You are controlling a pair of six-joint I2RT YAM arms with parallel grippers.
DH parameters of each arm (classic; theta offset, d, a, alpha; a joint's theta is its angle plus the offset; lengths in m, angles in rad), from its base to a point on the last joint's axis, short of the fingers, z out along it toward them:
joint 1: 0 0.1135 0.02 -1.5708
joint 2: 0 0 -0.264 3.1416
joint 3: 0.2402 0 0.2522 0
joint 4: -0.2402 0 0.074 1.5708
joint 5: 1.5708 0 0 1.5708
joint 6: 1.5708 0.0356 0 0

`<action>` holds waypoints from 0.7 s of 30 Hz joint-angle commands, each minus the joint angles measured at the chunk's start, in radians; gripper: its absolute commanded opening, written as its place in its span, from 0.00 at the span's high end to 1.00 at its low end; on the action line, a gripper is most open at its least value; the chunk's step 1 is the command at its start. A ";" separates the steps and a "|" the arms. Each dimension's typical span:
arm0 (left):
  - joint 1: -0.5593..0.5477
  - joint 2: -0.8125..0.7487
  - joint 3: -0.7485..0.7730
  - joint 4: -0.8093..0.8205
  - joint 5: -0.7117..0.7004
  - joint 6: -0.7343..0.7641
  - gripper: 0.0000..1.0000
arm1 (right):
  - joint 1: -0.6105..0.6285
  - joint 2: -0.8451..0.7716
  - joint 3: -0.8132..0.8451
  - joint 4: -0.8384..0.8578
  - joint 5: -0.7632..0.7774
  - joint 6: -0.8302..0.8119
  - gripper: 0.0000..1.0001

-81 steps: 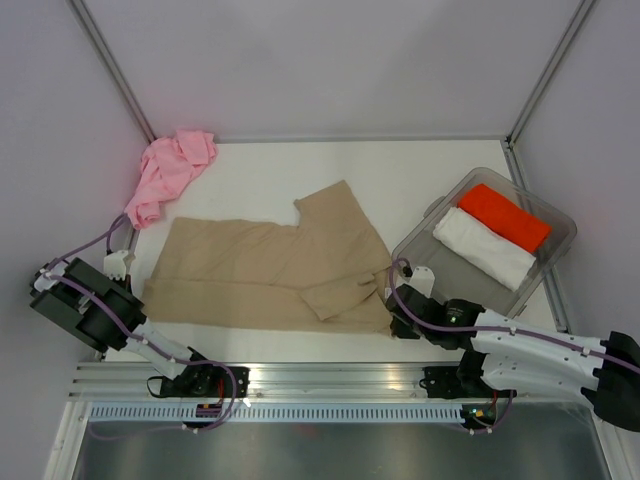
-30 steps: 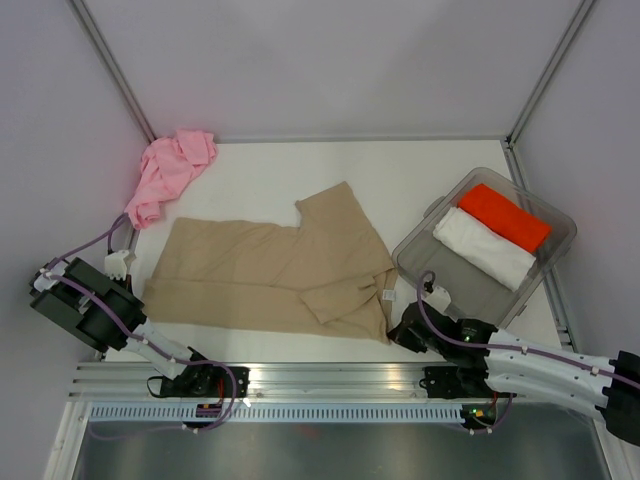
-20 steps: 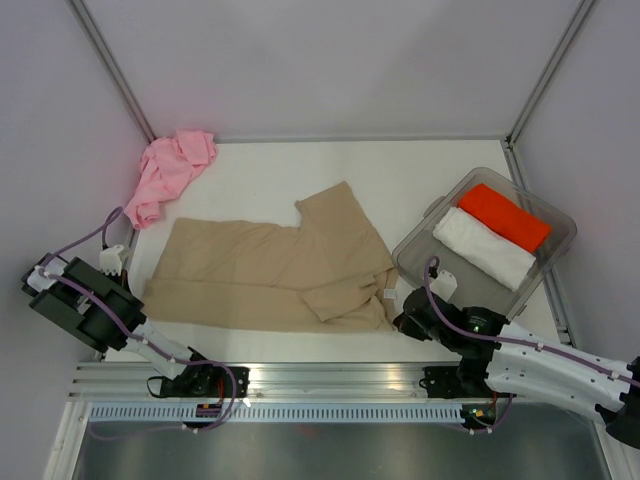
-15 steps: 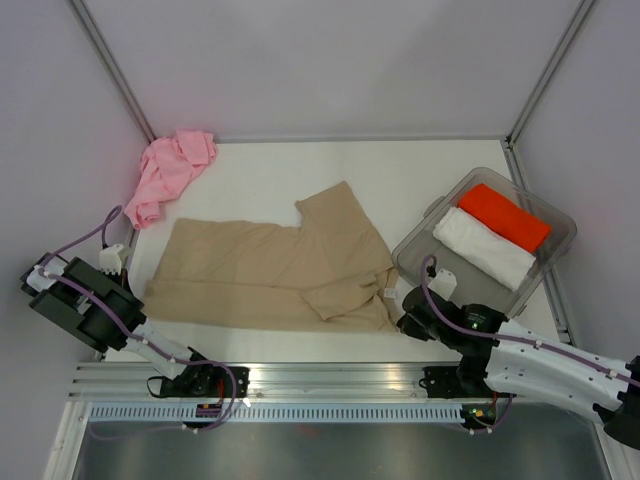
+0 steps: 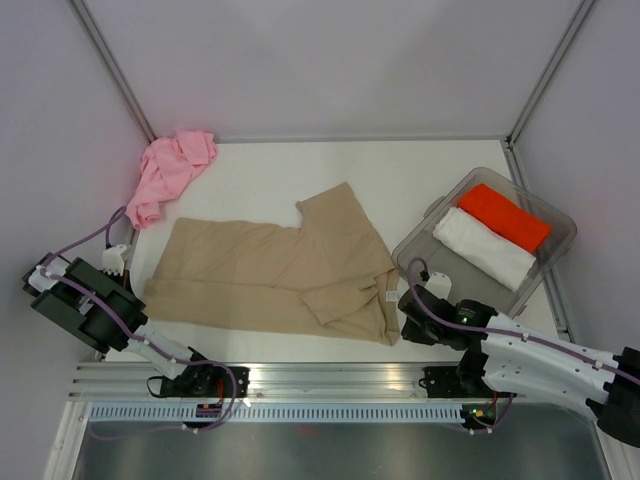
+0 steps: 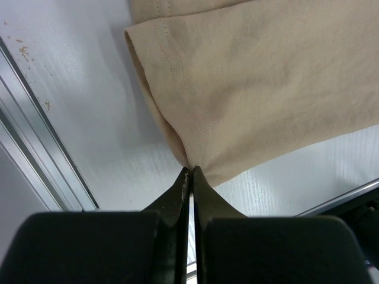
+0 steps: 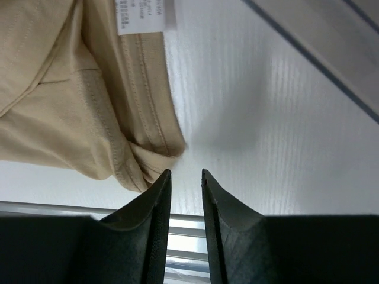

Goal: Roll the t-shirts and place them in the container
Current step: Fold the tshirt

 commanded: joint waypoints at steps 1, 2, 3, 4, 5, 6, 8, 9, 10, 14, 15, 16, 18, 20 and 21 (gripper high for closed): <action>0.051 -0.035 0.012 0.064 0.033 0.066 0.98 | -0.001 0.084 0.086 0.079 -0.038 -0.150 0.67; 0.051 -0.028 0.018 0.066 0.033 0.056 0.98 | 0.003 0.106 0.094 0.108 -0.058 -0.169 0.63; 0.050 -0.025 0.027 0.066 0.035 0.051 0.98 | 0.011 0.146 0.103 0.134 -0.072 -0.183 0.61; 0.051 -0.024 0.032 0.064 0.032 0.046 0.98 | 0.017 0.161 0.106 0.169 -0.080 -0.200 0.59; 0.053 -0.022 0.036 0.064 0.032 0.043 0.98 | 0.032 0.175 0.110 0.176 -0.083 -0.203 0.58; 0.053 -0.024 0.038 0.061 0.030 0.045 0.98 | 0.037 0.196 0.110 0.180 -0.083 -0.206 0.57; 0.053 -0.027 0.041 0.061 0.029 0.048 0.98 | 0.043 0.215 0.103 0.182 -0.091 -0.208 0.57; 0.053 -0.028 0.042 0.064 0.030 0.048 0.98 | 0.046 0.221 0.102 0.179 -0.095 -0.209 0.57; 0.054 -0.027 0.045 0.064 0.030 0.049 0.98 | 0.049 0.223 0.103 0.176 -0.098 -0.209 0.57; 0.053 -0.022 0.062 0.061 0.032 0.042 0.98 | 0.101 0.227 0.134 0.154 -0.099 -0.229 0.58; 0.053 -0.021 0.065 0.061 0.032 0.040 0.98 | 0.111 0.232 0.154 0.148 -0.092 -0.240 0.58; 0.053 -0.019 0.067 0.061 0.032 0.039 0.98 | 0.118 0.235 0.162 0.133 -0.088 -0.244 0.58; 0.053 -0.018 0.068 0.058 0.032 0.039 0.98 | 0.138 0.255 0.178 0.122 -0.086 -0.260 0.57; 0.053 -0.016 0.068 0.058 0.030 0.039 0.98 | 0.157 0.278 0.185 0.116 -0.085 -0.264 0.57; 0.053 -0.016 0.067 0.060 0.030 0.040 0.98 | 0.163 0.304 0.188 0.115 -0.080 -0.264 0.57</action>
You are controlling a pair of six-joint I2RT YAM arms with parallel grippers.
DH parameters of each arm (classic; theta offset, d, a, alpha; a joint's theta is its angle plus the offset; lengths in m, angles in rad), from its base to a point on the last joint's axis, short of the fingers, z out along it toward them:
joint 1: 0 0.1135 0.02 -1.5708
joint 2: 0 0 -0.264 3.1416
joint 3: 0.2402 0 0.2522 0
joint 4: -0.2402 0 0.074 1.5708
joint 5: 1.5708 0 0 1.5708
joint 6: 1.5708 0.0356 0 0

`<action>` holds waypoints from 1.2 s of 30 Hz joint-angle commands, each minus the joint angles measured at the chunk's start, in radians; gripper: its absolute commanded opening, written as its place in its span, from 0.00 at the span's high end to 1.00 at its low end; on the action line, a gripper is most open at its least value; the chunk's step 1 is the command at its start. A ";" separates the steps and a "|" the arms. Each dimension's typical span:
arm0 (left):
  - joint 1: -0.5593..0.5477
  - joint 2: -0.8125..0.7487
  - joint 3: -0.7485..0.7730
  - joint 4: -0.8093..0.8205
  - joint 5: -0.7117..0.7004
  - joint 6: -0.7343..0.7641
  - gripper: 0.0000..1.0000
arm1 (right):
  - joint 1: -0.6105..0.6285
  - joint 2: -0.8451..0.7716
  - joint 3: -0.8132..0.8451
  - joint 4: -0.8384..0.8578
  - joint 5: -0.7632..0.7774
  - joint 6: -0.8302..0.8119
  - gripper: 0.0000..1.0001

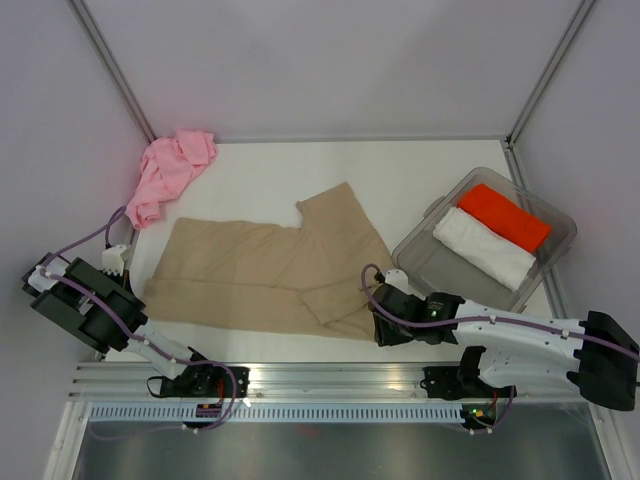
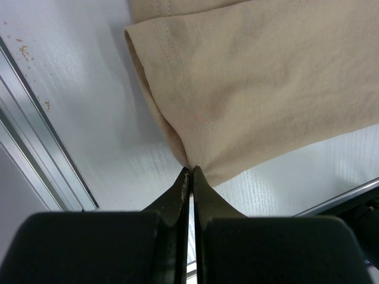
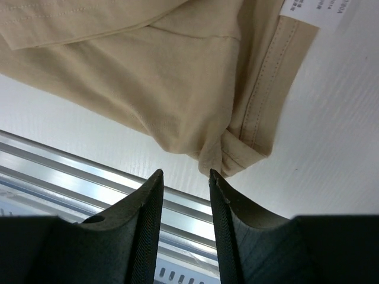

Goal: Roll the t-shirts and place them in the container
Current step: Fold the tshirt

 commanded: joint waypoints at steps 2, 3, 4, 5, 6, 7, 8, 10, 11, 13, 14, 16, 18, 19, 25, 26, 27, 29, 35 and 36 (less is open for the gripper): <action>0.053 -0.012 0.066 0.062 0.030 0.037 0.98 | 0.030 0.080 0.033 -0.019 0.025 -0.019 0.56; 0.054 -0.012 0.067 0.062 0.030 0.037 0.98 | 0.030 0.093 0.031 -0.017 0.033 -0.015 0.56; 0.053 -0.010 0.069 0.062 0.030 0.036 0.98 | 0.030 0.102 0.029 -0.020 0.041 -0.006 0.56; 0.053 -0.010 0.070 0.061 0.032 0.037 0.98 | 0.029 0.113 0.026 -0.022 0.056 -0.001 0.56; 0.053 -0.010 0.070 0.062 0.031 0.037 0.98 | 0.030 0.113 0.023 -0.028 0.068 0.005 0.56; 0.053 -0.010 0.072 0.062 0.030 0.039 0.98 | 0.030 0.108 0.020 -0.031 0.086 0.019 0.57; 0.053 -0.008 0.073 0.062 0.030 0.037 0.98 | 0.029 0.099 0.013 -0.032 0.099 0.025 0.58; 0.053 -0.005 0.075 0.062 0.030 0.039 0.98 | 0.029 0.091 -0.001 -0.028 0.117 0.036 0.61; 0.054 -0.004 0.077 0.062 0.030 0.036 0.98 | 0.027 0.084 -0.018 -0.023 0.125 0.045 0.62; 0.053 -0.001 0.078 0.061 0.031 0.033 0.98 | 0.029 0.082 -0.030 -0.008 0.124 0.048 0.64; 0.053 -0.001 0.078 0.062 0.035 0.033 0.98 | 0.027 0.079 -0.047 0.001 0.116 0.050 0.65; 0.053 0.002 0.081 0.062 0.037 0.033 0.98 | 0.029 0.079 -0.066 0.035 0.104 0.051 0.69; 0.053 0.004 0.084 0.061 0.038 0.031 0.98 | 0.029 0.084 -0.084 0.041 0.091 0.062 0.72; 0.053 0.005 0.087 0.062 0.037 0.026 0.98 | 0.027 0.087 -0.087 0.040 0.087 0.065 0.78; 0.053 0.011 0.124 0.062 0.041 0.005 0.98 | 0.010 0.041 -0.072 -0.066 0.108 0.109 1.00; 0.054 0.010 0.133 0.064 0.041 0.005 0.98 | -0.003 0.027 -0.055 -0.090 0.110 0.113 1.00; 0.053 0.011 0.139 0.064 0.040 0.000 0.98 | -0.011 0.021 -0.047 -0.132 0.110 0.111 1.00; 0.053 0.011 0.149 0.062 0.041 0.000 0.98 | -0.033 0.009 -0.031 -0.167 0.104 0.108 1.00; 0.053 -0.004 0.135 0.061 0.027 0.023 0.98 | -0.050 0.027 0.006 -0.215 0.044 0.068 1.00; 0.053 -0.005 0.118 0.061 0.018 0.028 0.98 | -0.053 0.044 0.008 -0.213 0.036 0.064 1.00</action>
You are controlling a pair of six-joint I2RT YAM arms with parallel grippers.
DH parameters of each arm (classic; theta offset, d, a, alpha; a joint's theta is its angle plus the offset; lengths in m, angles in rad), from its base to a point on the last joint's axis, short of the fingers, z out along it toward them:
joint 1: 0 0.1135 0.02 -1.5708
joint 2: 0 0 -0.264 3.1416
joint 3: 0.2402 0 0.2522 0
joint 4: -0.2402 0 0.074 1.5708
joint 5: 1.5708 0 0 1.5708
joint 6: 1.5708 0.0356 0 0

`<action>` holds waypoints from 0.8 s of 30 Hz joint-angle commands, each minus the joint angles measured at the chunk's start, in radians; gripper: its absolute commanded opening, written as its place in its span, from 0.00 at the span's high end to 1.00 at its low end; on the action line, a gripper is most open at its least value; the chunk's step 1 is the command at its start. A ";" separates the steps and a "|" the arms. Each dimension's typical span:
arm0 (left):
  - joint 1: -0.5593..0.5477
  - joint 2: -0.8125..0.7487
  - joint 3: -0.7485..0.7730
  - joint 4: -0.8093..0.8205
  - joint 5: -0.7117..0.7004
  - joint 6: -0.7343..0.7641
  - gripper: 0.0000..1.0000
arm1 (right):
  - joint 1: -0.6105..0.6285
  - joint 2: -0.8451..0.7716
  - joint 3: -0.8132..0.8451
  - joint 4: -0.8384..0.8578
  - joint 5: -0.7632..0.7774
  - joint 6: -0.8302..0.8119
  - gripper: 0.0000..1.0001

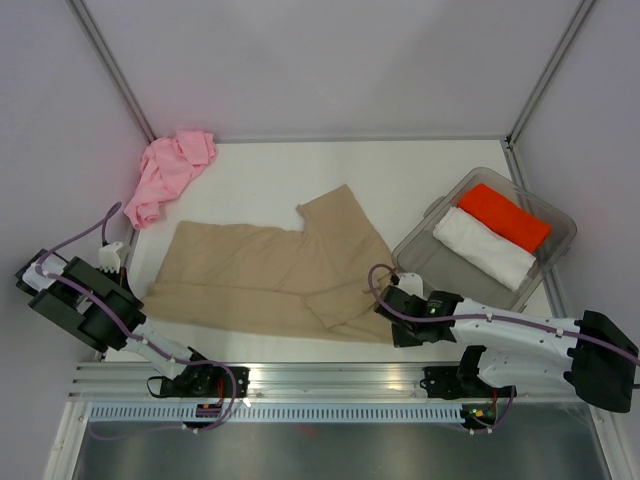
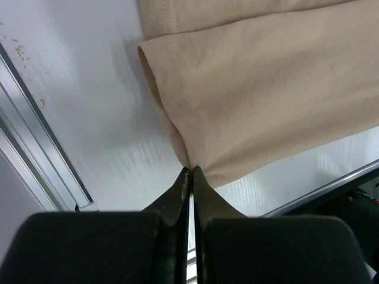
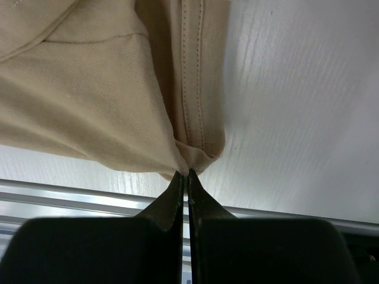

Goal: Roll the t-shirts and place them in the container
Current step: Fold the tshirt

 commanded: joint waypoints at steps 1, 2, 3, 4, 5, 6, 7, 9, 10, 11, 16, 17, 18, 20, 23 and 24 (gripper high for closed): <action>0.051 -0.021 0.050 0.146 0.003 0.035 0.98 | -0.008 0.030 0.031 -0.078 -0.033 -0.028 1.00; 0.051 -0.023 0.038 0.148 -0.009 0.047 0.98 | -0.008 0.036 0.025 -0.063 -0.052 -0.031 1.00; 0.051 -0.023 0.015 0.148 -0.015 0.054 0.98 | -0.010 0.048 0.019 -0.055 -0.062 -0.032 1.00; 0.051 -0.021 0.004 0.149 -0.020 0.060 0.98 | -0.011 0.052 0.005 -0.047 -0.071 -0.034 1.00; 0.052 -0.020 -0.007 0.152 -0.025 0.067 0.98 | -0.014 0.056 -0.002 -0.038 -0.079 -0.035 1.00; 0.051 -0.013 -0.016 0.155 -0.032 0.070 0.98 | -0.024 0.058 -0.010 -0.032 -0.080 -0.035 1.00; 0.051 -0.009 -0.025 0.168 -0.035 0.067 0.98 | -0.027 0.055 -0.024 -0.020 -0.083 -0.040 0.99; 0.051 0.008 -0.025 0.175 -0.034 0.064 0.98 | -0.045 0.042 -0.035 -0.012 -0.082 -0.046 0.93; 0.051 0.014 -0.022 0.180 -0.034 0.061 0.98 | -0.051 0.038 -0.036 -0.010 -0.077 -0.049 0.91; 0.049 0.019 -0.021 0.180 -0.037 0.060 0.98 | -0.057 0.033 -0.036 -0.010 -0.076 -0.054 0.86; 0.049 0.001 -0.057 0.185 -0.054 0.093 0.90 | -0.068 0.007 -0.018 -0.001 -0.069 -0.074 0.80; 0.049 -0.007 -0.068 0.186 -0.057 0.115 0.85 | -0.067 0.001 -0.015 0.000 -0.071 -0.077 0.78; 0.048 -0.027 -0.092 0.189 -0.058 0.129 0.75 | -0.068 -0.001 -0.004 0.002 -0.069 -0.084 0.76; 0.048 -0.046 -0.117 0.189 -0.065 0.162 0.66 | -0.067 -0.010 0.010 -0.006 -0.066 -0.092 0.70; 0.049 -0.078 -0.145 0.191 -0.078 0.184 0.58 | -0.067 -0.019 0.043 -0.020 -0.060 -0.115 0.63; 0.049 -0.082 -0.140 0.191 -0.080 0.183 0.57 | -0.068 -0.022 0.062 -0.026 -0.060 -0.120 0.62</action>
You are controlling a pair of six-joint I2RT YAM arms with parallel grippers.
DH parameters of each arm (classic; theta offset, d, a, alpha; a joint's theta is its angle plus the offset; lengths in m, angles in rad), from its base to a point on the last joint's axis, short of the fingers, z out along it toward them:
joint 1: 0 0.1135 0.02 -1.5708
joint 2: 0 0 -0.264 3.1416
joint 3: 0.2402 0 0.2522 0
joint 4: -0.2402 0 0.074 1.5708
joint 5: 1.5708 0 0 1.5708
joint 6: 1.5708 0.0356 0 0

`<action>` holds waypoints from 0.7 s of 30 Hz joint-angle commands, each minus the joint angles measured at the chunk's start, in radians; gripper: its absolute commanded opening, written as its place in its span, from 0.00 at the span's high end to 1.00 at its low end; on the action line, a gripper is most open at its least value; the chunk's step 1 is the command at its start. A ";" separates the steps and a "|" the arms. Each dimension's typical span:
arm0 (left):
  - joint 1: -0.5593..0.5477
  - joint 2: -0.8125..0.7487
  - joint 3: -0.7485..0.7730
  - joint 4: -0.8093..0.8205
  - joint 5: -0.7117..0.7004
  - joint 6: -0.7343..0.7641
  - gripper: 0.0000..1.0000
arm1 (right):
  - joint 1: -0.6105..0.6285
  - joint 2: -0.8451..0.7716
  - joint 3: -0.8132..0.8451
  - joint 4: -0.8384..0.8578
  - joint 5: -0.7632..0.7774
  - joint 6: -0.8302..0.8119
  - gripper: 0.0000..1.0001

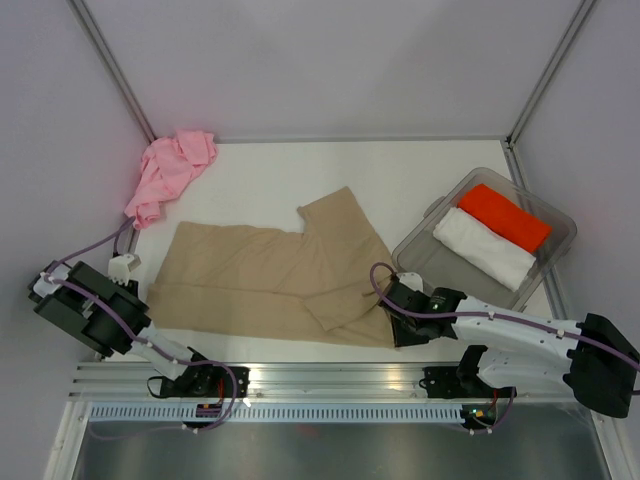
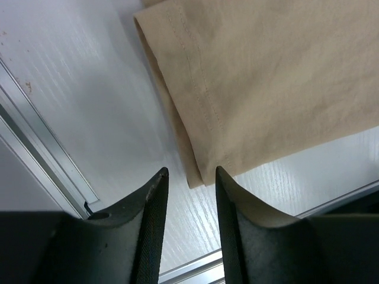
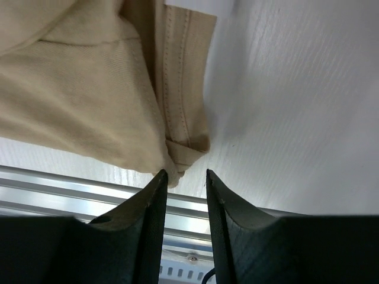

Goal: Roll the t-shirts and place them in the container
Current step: Fold the tshirt

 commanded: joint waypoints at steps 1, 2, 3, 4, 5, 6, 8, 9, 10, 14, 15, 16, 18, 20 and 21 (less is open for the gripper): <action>0.037 -0.045 0.001 0.042 -0.009 0.075 0.56 | -0.004 -0.025 0.078 -0.042 0.031 -0.041 0.61; 0.037 -0.048 0.018 0.044 -0.009 0.069 0.56 | -0.005 -0.022 0.090 -0.053 0.035 -0.046 0.60; 0.037 -0.053 0.026 0.041 -0.003 0.062 0.56 | -0.005 -0.022 0.116 -0.065 0.043 -0.053 0.59; 0.036 -0.059 0.033 0.039 0.005 0.051 0.56 | -0.005 -0.022 0.131 -0.086 0.048 -0.067 0.59; 0.027 -0.076 0.040 0.037 0.023 0.043 0.56 | -0.004 -0.022 0.145 -0.096 0.060 -0.072 0.58; 0.016 -0.088 0.038 0.037 0.028 0.032 0.56 | -0.004 -0.022 0.182 -0.106 0.071 -0.078 0.58; -0.039 -0.138 0.005 0.036 0.025 0.005 0.58 | -0.004 -0.022 0.219 -0.102 0.088 -0.084 0.59; -0.064 -0.158 -0.015 0.036 0.026 0.000 0.58 | -0.005 -0.019 0.252 -0.091 0.095 -0.087 0.58; -0.113 -0.181 -0.037 0.036 0.029 -0.003 0.59 | -0.004 -0.016 0.263 -0.062 0.100 -0.090 0.59; -0.263 -0.306 -0.117 0.033 0.072 -0.049 0.57 | -0.005 0.056 0.305 0.009 0.149 -0.098 0.60; -0.295 -0.351 -0.120 0.027 0.086 -0.072 0.56 | -0.005 0.074 0.306 0.036 0.155 -0.104 0.60; -0.359 -0.370 -0.118 0.021 0.112 -0.083 0.55 | -0.007 0.093 0.307 0.056 0.149 -0.112 0.60; -0.423 -0.405 -0.106 0.011 0.132 -0.113 0.51 | -0.008 0.142 0.293 0.134 0.122 -0.141 0.60; -0.513 -0.435 -0.092 0.013 0.157 -0.168 0.48 | -0.010 0.191 0.279 0.199 0.082 -0.156 0.59; -0.542 -0.436 -0.092 0.014 0.163 -0.187 0.48 | -0.007 0.208 0.274 0.269 0.053 -0.164 0.59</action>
